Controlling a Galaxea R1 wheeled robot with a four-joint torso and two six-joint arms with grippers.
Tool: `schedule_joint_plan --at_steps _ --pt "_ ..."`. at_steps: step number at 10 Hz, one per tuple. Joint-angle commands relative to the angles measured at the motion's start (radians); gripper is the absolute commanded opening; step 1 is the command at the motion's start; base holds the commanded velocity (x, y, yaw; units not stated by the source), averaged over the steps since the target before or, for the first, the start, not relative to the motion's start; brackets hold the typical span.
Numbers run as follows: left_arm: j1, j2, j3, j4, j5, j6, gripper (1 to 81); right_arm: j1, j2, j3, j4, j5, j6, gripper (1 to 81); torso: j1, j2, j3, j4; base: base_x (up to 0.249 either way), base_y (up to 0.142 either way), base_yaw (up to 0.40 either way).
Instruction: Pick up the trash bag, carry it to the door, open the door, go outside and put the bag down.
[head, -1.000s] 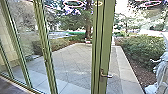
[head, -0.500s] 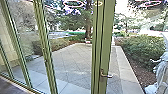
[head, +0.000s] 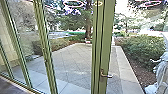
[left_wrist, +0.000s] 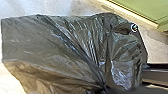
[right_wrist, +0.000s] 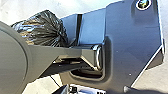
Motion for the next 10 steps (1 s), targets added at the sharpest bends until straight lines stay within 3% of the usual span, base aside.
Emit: schedule_joint_plan --at_steps 1,6,7,8,9,10 --pt "-0.055 -0.009 0.015 -0.012 0.050 -0.003 1.0 0.042 -0.103 0.147 0.007 -0.018 0.003 81.1 0.000 0.000 0.000 0.000 0.000 0.000 0.000" --pt "-0.057 0.005 0.009 -0.009 0.050 -0.003 1.0 0.039 -0.288 0.370 -0.006 0.028 0.009 81.1 0.000 0.000 0.000 0.000 0.000 0.000 0.000" --pt "-0.057 0.010 0.007 -0.009 0.050 -0.003 1.0 0.044 -0.329 0.405 -0.016 0.053 0.049 81.1 0.000 0.000 0.000 0.000 0.000 0.000 0.000" --pt "-0.057 0.011 0.006 -0.009 0.050 -0.003 1.0 0.048 -0.366 0.442 -0.067 0.059 0.129 81.1 0.000 0.000 0.000 0.000 0.000 0.000 0.000" --pt "-0.057 0.013 0.006 -0.009 0.052 -0.003 1.0 0.051 -0.396 0.464 -0.174 0.073 0.245 81.1 0.000 0.000 0.000 0.000 0.000 0.000 0.000" --pt "-0.057 0.013 0.004 -0.011 0.050 -0.003 1.0 0.051 -0.428 0.480 -0.329 0.088 0.395 81.1 0.000 0.000 0.000 0.000 0.000 0.000 0.000"
